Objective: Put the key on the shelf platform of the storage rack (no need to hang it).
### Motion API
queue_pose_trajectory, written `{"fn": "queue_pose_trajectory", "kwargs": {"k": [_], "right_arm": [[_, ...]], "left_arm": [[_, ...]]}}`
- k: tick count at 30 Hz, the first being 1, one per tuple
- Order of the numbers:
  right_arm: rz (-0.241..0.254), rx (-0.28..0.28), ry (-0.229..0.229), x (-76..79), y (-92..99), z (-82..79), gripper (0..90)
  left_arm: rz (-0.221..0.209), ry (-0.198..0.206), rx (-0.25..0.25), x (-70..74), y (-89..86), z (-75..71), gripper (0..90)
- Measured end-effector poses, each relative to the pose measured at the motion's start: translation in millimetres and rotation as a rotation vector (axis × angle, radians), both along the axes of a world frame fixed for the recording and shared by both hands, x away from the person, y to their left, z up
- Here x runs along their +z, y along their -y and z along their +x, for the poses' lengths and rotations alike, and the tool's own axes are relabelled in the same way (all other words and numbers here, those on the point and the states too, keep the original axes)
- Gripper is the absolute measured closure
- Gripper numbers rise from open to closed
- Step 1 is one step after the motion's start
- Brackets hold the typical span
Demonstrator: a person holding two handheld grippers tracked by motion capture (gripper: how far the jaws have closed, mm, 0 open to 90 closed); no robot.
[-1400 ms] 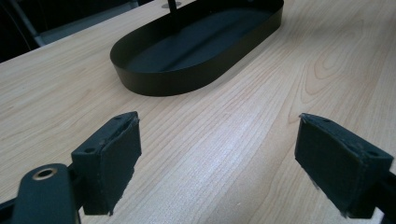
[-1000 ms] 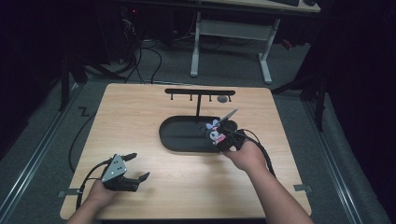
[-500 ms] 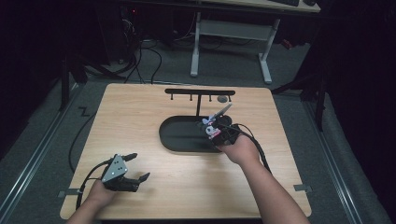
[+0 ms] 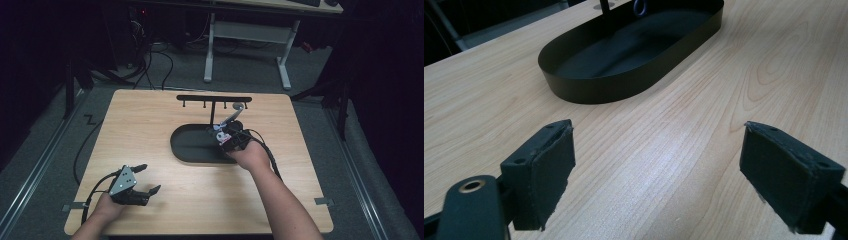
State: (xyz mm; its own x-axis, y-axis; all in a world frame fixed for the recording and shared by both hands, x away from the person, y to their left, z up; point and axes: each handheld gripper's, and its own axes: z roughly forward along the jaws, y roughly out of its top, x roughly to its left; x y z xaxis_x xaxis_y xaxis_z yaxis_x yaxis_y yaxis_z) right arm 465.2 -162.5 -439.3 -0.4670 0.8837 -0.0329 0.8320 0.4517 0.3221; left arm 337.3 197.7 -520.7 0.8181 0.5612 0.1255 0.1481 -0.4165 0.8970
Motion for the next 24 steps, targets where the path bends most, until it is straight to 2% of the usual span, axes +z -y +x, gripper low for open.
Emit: {"fn": "queue_pose_trajectory", "kwargs": {"k": [4, 8, 10, 14, 16, 20, 22, 24], "right_arm": [[0.01, -0.008, -0.006, -4.6, -2.5, 7.2, 47.4], [-0.008, -0.009, -0.013, -8.4, -6.1, 16.0, 47.4], [0.008, -0.018, -0.012, -9.0, -10.3, 19.5, 47.4], [0.004, 0.006, 0.001, -8.9, -18.3, 24.8, 47.4], [0.008, 0.003, -0.011, -13.3, -18.8, 26.8, 47.4], [-0.004, 0.009, -0.036, -20.3, -16.5, 25.1, 47.4], [0.005, -0.012, -0.048, -23.3, -14.0, 22.0, 47.4], [0.008, -0.005, -0.059, -26.3, -10.1, 19.5, 47.3]], "left_arm": [[-0.002, 0.0, -0.001, 0.0, -0.3, -0.2, 15.4], [-0.01, -0.001, 0.002, -0.1, -0.7, 0.2, 15.4], [-0.011, -0.002, 0.001, -0.1, -0.9, 0.3, 15.4], [-0.017, -0.004, 0.002, -0.1, -1.4, 0.8, 15.4], [-0.017, -0.004, 0.002, 0.0, -1.6, 0.9, 15.4], [-0.018, -0.003, 0.0, -0.1, -1.4, 0.7, 15.4], [-0.018, -0.003, 0.001, -0.1, -1.5, 0.8, 15.4], [-0.019, -0.003, 0.0, -0.1, -1.4, 0.8, 15.4]]}}
